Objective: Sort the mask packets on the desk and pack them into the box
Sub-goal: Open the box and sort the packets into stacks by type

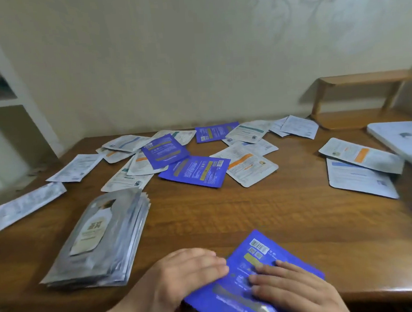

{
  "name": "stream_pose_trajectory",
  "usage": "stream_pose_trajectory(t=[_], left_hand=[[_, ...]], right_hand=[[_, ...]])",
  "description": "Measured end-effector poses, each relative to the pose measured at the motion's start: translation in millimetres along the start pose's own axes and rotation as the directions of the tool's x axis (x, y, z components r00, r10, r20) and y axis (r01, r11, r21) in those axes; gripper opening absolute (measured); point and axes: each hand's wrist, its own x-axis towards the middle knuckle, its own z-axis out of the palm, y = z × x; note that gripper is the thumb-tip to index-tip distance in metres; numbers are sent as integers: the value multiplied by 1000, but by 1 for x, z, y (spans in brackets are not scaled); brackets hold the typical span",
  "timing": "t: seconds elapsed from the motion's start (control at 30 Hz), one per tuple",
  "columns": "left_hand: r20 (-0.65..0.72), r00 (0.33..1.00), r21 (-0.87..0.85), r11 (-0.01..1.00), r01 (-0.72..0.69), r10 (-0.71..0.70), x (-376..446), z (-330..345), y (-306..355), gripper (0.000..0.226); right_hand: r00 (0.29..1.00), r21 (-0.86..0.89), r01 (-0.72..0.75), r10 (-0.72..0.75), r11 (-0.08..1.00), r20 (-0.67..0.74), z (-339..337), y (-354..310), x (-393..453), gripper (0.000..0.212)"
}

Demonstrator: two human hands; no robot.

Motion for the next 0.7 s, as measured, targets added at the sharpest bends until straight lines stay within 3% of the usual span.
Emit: stream_pose_trajectory(t=[0.03,0.07,0.13,0.2,0.27,0.3,0.4,0.5,0.53,0.6,0.7], left_hand=[[-46,991,-173,979,113,-123,0,-4,5,41],[-62,955,-378,893,246,-289,2,-8,12,43],[-5,835,-697,600,392,-550,9,-13,25,39],[-10,742,-768,481,424,-670,14,-14,31,33],[-11,641,-800,391,455,-767,17,-15,35,34],[-7,598,-822,346,453,-802,18,-18,37,38],[-5,483,-820,281,499,-876,12,-24,41,58],[-161,410,-664,406,628,-898,-4,-22,42,65],[-266,430,-533,503,680,-863,-11,-20,41,66],[-404,543,-174,644,745,-737,-25,-16,38,64],[-476,645,110,687,719,-599,-36,-7,40,36]], right_hand=[[974,265,-183,211,947,-79,-4,-12,12,21],[898,526,-307,424,793,-114,-7,-19,24,16],[738,819,-400,674,412,22,-6,-23,47,42],[687,889,-436,691,143,225,-3,-18,64,55],[641,897,-436,677,-68,363,-6,-21,80,38],[615,885,-456,685,-94,390,-7,-21,86,30],[624,805,-574,716,149,313,-9,-4,109,38],[646,628,-691,695,357,316,5,24,133,57],[666,567,-708,666,421,336,17,32,139,55],[700,442,-711,613,548,366,42,40,146,41],[749,270,-652,548,709,372,67,40,155,29]])
